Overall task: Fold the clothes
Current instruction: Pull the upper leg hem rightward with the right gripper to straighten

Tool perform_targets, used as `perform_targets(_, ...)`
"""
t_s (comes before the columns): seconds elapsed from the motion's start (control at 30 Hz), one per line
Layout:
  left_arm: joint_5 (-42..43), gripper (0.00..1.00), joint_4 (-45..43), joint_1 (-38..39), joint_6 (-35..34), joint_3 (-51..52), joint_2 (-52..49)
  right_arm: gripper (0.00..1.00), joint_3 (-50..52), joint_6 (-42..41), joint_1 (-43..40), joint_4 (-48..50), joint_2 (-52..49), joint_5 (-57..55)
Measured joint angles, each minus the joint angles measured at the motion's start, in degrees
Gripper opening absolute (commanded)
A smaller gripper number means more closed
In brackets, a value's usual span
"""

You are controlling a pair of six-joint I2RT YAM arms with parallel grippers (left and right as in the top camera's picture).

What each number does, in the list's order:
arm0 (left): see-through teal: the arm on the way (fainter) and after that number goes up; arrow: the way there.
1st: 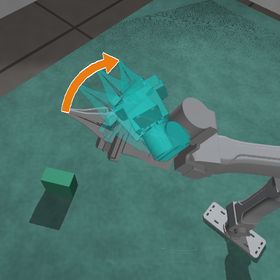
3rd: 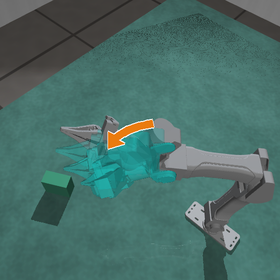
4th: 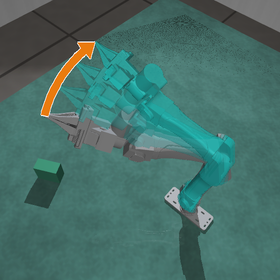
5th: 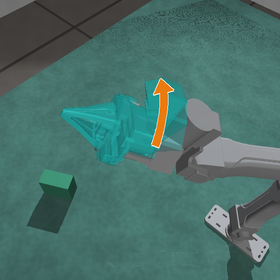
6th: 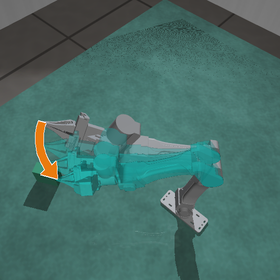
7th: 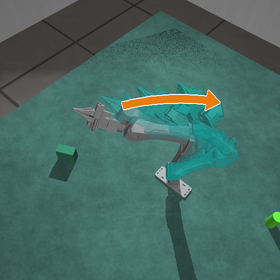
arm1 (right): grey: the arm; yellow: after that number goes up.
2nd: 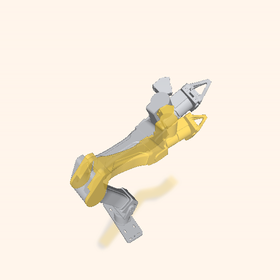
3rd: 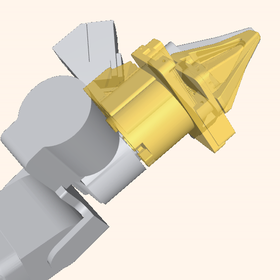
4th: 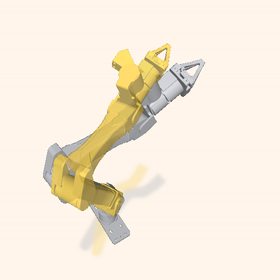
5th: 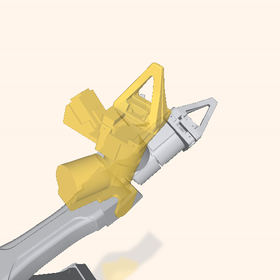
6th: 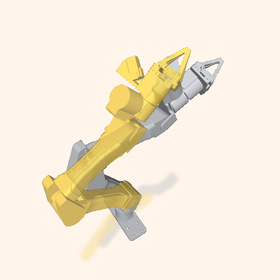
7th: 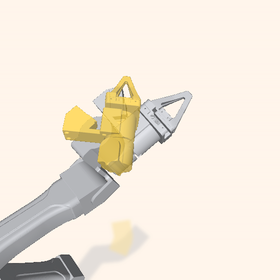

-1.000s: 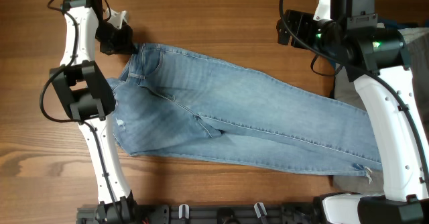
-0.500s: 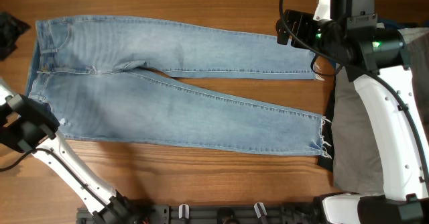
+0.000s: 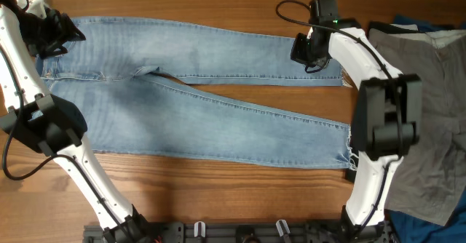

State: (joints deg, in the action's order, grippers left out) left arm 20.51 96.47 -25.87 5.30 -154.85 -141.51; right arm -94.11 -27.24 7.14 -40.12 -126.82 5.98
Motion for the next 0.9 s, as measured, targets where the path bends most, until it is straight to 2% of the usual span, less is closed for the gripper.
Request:
perform_targets(0.17, -0.83, 0.60, -0.02, -0.70, -1.57, 0.52, 2.69, 0.04, -1.20, -12.55, -0.66, 8.28, -3.50, 1.99)
perform_targets(0.3, -1.18, 0.69, 0.02, -1.53, -2.32, 0.72, 12.00, 0.04, -1.84, -18.56, -0.68, 33.40, -9.77, 7.56)
perform_targets(0.37, -1.16, 0.74, 0.00, -1.46, -2.60, 0.72, 19.93, 0.06, -1.64, -20.06, -0.68, 39.43, -11.26, 8.59)
perform_targets(0.43, -1.18, 0.80, 0.04, -1.46, -2.64, 0.70, 24.41, 0.24, -2.21, -18.58, -1.14, 41.27, -12.13, 12.07)
perform_targets(0.5, -1.18, 0.81, 0.02, -1.46, -2.82, 0.70, 26.25, 0.42, -3.87, -13.99, -2.32, 38.05, -12.13, 17.57)
perform_targets(0.53, -1.22, 0.81, 0.02, -1.46, -2.80, 0.70, 26.97, 0.45, -5.18, -11.02, -3.50, 35.80, -12.04, 21.11)
perform_targets(0.67, -1.44, 0.81, 0.04, -1.46, -2.80, 0.72, 28.57, 0.45, -6.49, -0.46, -9.70, 19.08, -5.18, 28.15)
perform_targets(0.73, -1.60, 0.81, 0.07, -1.46, -2.80, 0.72, 29.07, 0.50, -6.82, 5.44, -12.28, 11.93, 1.70, 28.00)
perform_targets(0.8, -1.66, 0.81, 0.07, -1.46, -2.80, 0.72, 29.70, 0.59, -6.88, 9.44, -12.46, 3.74, 8.57, 25.46)
perform_targets(0.9, -3.23, 0.90, 0.07, -1.46, -3.02, 0.72, 32.89, 0.59, -7.30, 12.59, -11.21, -5.81, 19.04, 23.71)
